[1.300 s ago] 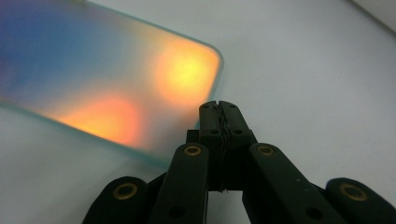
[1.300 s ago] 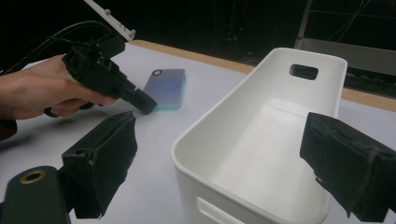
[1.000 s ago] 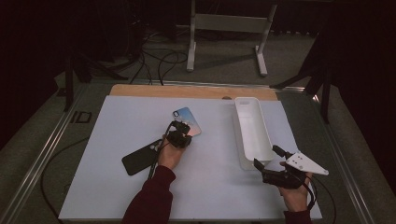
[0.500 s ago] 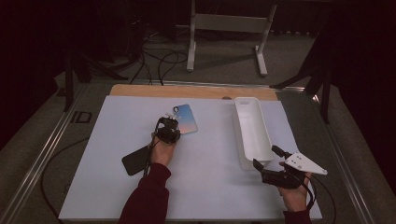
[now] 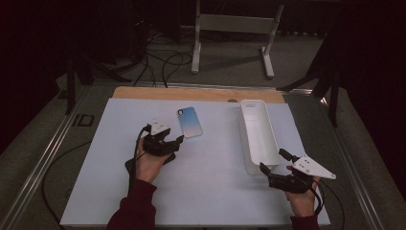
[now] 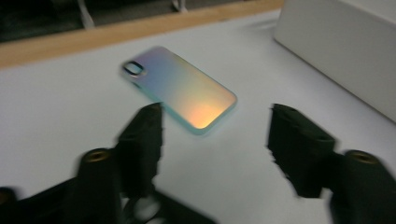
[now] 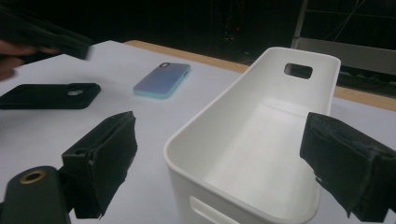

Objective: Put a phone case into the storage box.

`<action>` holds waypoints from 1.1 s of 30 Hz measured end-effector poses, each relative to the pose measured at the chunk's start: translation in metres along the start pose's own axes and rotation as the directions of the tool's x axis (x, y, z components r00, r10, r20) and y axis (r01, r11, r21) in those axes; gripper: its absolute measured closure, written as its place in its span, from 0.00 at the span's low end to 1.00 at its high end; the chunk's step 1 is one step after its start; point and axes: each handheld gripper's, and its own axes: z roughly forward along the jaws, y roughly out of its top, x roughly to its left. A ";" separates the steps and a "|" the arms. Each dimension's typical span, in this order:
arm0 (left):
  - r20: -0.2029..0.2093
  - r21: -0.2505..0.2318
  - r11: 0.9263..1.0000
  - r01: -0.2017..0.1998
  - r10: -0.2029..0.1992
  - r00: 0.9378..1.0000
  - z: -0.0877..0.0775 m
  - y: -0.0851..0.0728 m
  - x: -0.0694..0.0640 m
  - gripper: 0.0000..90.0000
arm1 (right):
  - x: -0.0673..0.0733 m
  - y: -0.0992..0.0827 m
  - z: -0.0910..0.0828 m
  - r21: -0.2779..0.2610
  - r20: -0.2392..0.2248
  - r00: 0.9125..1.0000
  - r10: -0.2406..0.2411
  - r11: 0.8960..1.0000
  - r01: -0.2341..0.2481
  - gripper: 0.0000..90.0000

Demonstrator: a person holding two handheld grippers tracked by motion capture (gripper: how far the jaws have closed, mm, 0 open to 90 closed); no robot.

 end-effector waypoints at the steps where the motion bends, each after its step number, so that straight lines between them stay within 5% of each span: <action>1: -0.027 -0.020 1.000 -0.013 0.012 1.000 -0.011 -0.003 0.002 0.27 | 0.000 0.000 0.000 0.000 0.001 1.000 0.001 1.000 -0.001 0.11; 8: -0.057 -0.093 0.996 -0.007 0.002 0.998 -0.055 -0.024 0.015 0.05 | 0.000 -0.001 0.001 0.002 0.000 1.000 0.000 1.000 0.000 0.11; 13: -0.027 -0.124 0.992 0.001 -0.005 1.000 -0.083 -0.043 0.028 0.00 | -0.001 -0.001 0.001 0.001 -0.001 1.000 -0.003 1.000 0.003 0.11; 19: -0.048 -0.138 0.990 -0.004 -0.003 0.999 -0.106 -0.059 0.032 0.00 | -0.002 -0.001 -0.001 -0.004 0.002 1.000 -0.004 1.000 0.004 0.11; 33: -0.060 -0.119 0.993 0.011 -0.018 0.998 -0.099 -0.055 0.027 0.00 | 0.000 -0.001 0.000 0.001 0.000 1.000 -0.010 1.000 0.010 0.11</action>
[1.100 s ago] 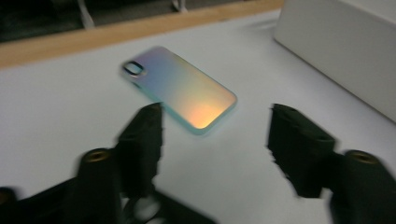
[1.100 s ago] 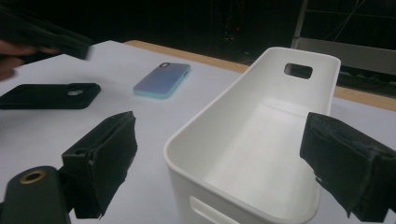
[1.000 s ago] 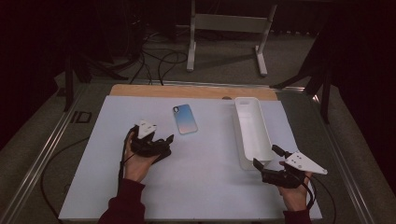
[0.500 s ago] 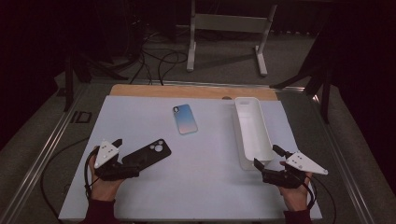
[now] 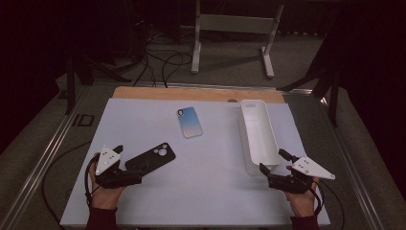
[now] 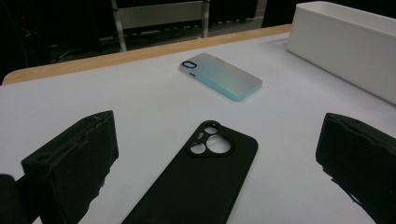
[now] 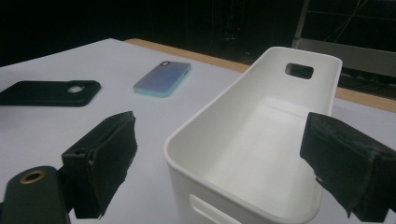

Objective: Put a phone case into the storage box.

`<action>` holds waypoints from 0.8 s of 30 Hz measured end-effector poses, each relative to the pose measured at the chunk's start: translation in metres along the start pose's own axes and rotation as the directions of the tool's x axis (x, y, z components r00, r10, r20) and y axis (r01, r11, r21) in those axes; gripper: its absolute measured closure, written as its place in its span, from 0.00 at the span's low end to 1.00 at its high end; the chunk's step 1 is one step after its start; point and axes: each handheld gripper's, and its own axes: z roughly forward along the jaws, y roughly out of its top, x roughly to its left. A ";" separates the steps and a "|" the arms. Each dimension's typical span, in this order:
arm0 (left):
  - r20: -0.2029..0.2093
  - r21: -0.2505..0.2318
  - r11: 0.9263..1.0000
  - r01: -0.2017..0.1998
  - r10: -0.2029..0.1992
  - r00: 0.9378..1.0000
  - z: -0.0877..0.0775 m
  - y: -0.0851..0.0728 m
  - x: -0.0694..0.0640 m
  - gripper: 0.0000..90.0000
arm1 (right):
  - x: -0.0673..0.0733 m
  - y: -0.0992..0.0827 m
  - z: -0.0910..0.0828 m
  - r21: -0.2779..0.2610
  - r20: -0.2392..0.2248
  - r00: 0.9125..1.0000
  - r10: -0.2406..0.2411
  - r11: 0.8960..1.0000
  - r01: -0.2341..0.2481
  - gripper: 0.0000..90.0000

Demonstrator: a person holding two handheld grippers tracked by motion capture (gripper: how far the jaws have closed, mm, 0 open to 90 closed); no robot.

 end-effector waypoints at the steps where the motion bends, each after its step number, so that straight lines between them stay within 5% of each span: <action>1: -0.002 -0.001 1.000 0.002 -0.002 1.000 0.002 0.001 -0.001 0.00 | -0.001 0.000 0.000 -0.002 0.001 1.000 0.001 1.000 -0.001 0.11; 5: -0.009 0.006 1.000 0.009 -0.009 1.000 0.010 0.006 -0.003 0.00 | -0.001 0.001 -0.001 -0.006 0.007 1.000 0.005 1.000 -0.004 0.11; 11: -0.016 0.068 0.998 -0.005 0.006 1.000 0.043 0.026 -0.010 0.00 | -0.001 0.001 -0.001 -0.002 0.011 1.000 0.003 1.000 -0.003 0.11; 24: -0.043 0.115 0.993 0.007 -0.002 0.999 0.108 0.063 -0.020 0.00 | -0.002 0.002 -0.002 -0.008 0.015 1.000 0.005 1.000 -0.005 0.11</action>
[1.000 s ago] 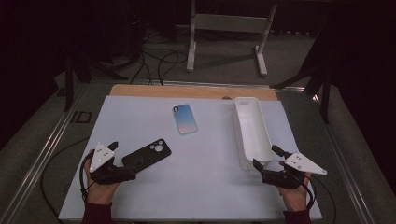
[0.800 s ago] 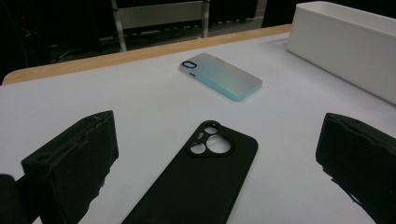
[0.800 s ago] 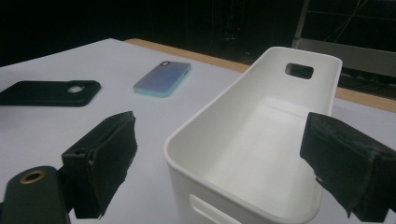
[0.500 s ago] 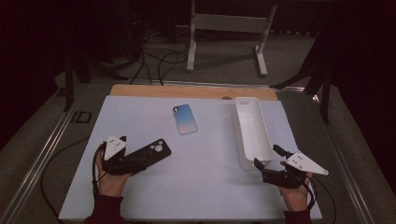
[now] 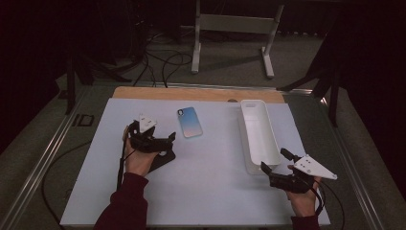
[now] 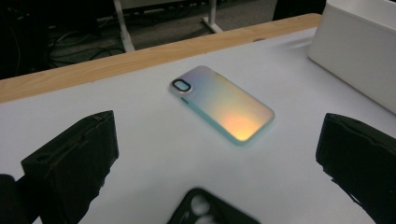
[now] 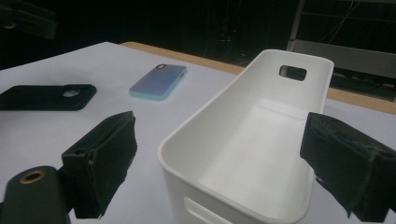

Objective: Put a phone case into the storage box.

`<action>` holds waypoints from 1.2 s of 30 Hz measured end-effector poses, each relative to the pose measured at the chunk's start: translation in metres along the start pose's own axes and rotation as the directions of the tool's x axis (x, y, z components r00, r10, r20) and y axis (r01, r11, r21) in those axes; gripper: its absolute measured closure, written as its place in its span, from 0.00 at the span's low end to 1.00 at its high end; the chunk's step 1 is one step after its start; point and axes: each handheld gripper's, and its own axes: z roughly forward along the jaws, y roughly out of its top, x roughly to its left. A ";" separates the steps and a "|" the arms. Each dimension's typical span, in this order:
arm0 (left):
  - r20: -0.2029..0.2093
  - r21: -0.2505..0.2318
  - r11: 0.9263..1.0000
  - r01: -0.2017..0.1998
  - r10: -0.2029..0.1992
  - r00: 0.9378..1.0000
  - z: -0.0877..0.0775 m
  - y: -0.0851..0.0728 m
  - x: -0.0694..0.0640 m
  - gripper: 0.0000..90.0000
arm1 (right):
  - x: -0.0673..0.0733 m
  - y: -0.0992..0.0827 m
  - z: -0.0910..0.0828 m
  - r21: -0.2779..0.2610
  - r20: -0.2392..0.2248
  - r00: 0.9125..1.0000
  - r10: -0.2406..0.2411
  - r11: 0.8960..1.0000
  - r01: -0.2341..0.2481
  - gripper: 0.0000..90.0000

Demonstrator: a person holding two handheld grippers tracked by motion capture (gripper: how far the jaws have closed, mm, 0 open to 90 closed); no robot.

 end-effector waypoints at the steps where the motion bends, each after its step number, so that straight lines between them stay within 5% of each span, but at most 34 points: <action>1: -0.002 0.003 1.000 0.004 -0.004 1.000 0.005 0.003 -0.001 0.00 | 0.000 0.000 0.000 0.000 0.002 1.000 0.001 1.000 -0.001 0.11; 18: -0.027 0.069 0.997 0.024 -0.022 0.999 0.066 0.026 -0.013 0.00 | -0.001 0.001 -0.001 -0.008 0.004 1.000 0.012 1.000 -0.012 0.11; 36: -0.069 0.155 0.986 0.054 -0.044 0.997 0.125 0.036 -0.034 0.00 | -0.004 0.000 -0.002 -0.019 0.001 1.000 0.027 0.999 -0.027 0.11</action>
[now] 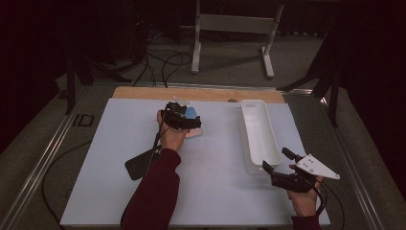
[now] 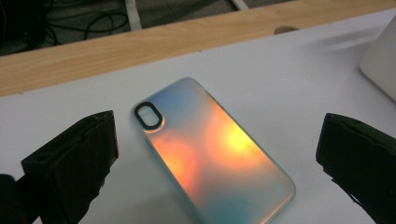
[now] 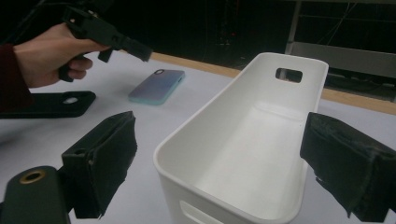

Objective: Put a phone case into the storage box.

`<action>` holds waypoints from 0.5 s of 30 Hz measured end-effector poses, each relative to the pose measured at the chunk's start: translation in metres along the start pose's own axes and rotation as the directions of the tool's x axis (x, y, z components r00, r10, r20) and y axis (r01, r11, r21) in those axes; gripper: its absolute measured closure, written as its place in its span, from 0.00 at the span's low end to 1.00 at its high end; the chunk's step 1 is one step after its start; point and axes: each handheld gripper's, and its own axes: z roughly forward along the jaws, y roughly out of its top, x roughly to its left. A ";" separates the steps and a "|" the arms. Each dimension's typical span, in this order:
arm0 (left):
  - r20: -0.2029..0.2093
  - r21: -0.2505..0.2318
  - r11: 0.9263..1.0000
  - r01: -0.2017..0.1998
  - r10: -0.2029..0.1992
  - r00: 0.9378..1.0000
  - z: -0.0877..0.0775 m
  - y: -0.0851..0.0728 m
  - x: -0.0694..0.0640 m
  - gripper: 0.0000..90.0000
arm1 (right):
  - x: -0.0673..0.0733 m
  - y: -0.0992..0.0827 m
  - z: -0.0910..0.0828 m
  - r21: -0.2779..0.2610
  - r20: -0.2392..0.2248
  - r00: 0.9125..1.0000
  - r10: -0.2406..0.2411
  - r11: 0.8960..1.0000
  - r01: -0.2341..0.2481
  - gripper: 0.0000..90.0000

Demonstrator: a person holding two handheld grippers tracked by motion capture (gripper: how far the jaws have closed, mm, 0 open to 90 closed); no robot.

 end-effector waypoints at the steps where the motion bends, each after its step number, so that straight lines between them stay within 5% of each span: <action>1: -0.003 0.004 1.000 -0.003 0.003 1.000 0.002 0.000 -0.001 0.00 | 0.000 0.000 0.000 -0.001 0.000 1.000 0.002 1.000 -0.002 0.11; 15: -0.009 0.108 0.993 0.046 -0.045 0.999 0.038 -0.014 -0.011 0.00 | -0.002 0.000 -0.001 -0.006 0.000 1.000 0.008 1.000 -0.008 0.11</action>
